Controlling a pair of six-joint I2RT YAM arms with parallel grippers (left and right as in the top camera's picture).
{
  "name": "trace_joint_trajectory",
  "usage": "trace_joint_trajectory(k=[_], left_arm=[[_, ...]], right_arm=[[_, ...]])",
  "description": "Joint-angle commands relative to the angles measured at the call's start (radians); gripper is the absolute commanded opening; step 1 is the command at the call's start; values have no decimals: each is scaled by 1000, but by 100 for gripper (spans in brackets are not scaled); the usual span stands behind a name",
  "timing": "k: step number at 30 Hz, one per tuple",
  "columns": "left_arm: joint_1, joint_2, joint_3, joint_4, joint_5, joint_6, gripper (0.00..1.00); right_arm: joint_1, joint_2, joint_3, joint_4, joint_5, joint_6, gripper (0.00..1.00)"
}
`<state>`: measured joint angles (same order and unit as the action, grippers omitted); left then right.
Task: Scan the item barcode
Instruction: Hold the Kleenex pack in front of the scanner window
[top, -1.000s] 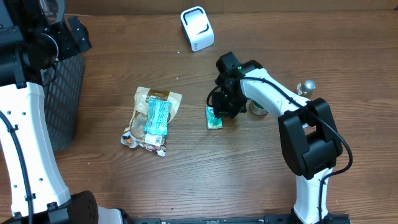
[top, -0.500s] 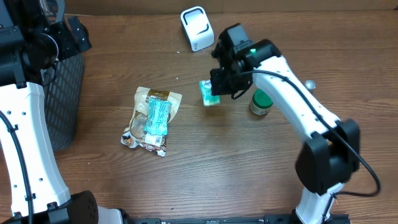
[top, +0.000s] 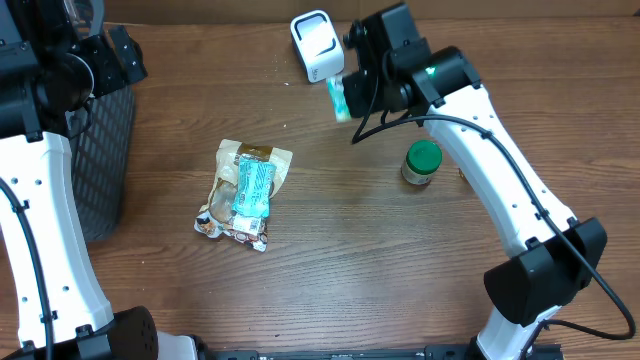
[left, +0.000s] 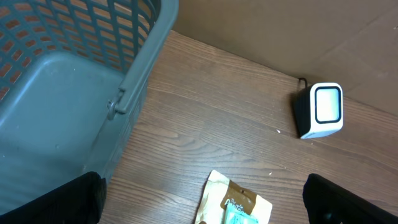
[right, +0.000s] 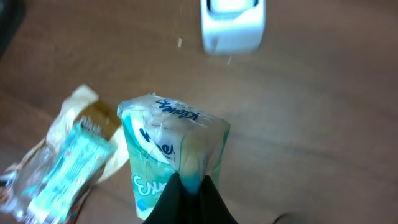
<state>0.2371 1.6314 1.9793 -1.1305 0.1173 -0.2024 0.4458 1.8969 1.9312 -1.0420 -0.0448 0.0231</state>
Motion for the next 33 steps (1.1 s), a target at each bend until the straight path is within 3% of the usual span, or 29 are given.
trace_joint_trajectory(k=[1, 9, 19, 33], left_arm=[[-2, 3, 26, 1, 6, 16, 100], [-2, 3, 26, 1, 6, 16, 100], [-2, 3, 26, 1, 6, 16, 100], [-2, 3, 26, 1, 6, 16, 100]], right_arm=[[2, -39, 45, 34, 55, -94, 4], [3, -39, 45, 174, 64, -256, 4], [8, -18, 19, 421, 213, -374, 4], [50, 262, 14, 830, 487, -657, 4]])
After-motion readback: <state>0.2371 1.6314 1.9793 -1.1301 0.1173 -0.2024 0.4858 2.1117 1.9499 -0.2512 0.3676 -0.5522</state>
